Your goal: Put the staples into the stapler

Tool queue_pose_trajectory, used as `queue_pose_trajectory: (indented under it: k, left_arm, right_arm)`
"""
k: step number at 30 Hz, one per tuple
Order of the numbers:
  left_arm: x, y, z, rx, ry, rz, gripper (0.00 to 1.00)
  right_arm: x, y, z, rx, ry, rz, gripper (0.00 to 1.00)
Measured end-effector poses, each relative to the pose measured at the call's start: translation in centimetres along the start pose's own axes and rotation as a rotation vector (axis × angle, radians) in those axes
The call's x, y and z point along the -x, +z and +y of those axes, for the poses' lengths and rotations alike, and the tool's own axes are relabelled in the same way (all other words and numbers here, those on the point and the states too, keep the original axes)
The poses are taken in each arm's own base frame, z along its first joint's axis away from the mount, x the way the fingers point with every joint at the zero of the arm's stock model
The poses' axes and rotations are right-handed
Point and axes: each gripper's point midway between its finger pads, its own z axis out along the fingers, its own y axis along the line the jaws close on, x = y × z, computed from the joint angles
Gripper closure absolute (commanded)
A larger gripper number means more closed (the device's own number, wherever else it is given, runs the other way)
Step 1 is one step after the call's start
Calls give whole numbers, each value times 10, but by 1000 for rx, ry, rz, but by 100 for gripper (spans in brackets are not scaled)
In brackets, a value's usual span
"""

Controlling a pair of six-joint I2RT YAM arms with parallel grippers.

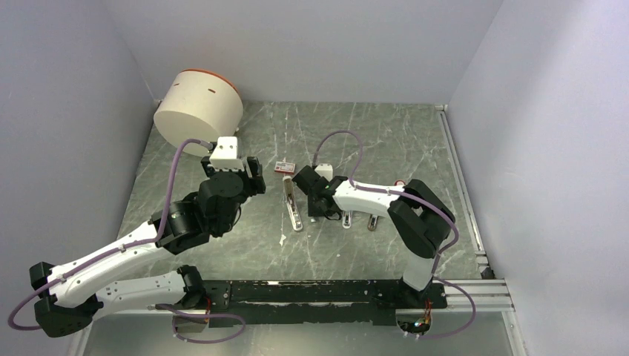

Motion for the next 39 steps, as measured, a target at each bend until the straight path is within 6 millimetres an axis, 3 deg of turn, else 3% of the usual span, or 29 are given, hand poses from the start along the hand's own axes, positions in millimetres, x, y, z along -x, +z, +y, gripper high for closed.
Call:
queue_pose_trajectory:
  k: [6, 15, 20, 23, 28, 39]
  left_arm:
    - [0, 0, 0, 0, 1, 1, 26]
    - [-1, 0, 0, 1, 1, 1, 26]
    - [-1, 0, 0, 0, 2, 2, 26]
    - [-1, 0, 0, 0, 1, 2, 26]
    - [-1, 0, 0, 0, -2, 1, 26]
    - [1, -2, 2, -2, -14, -4, 26]
  right_arm:
    - [-3, 3, -3, -14, -47, 20, 71]
    - [-14, -2, -8, 0, -101, 62, 85]
    - [-24, -8, -7, 39, -124, 96, 87]
    - [-29, -11, -6, 64, -134, 115, 84]
    - [-25, -20, -3, 98, -154, 102, 68]
    - [-17, -23, 9, 138, -214, 89, 61]
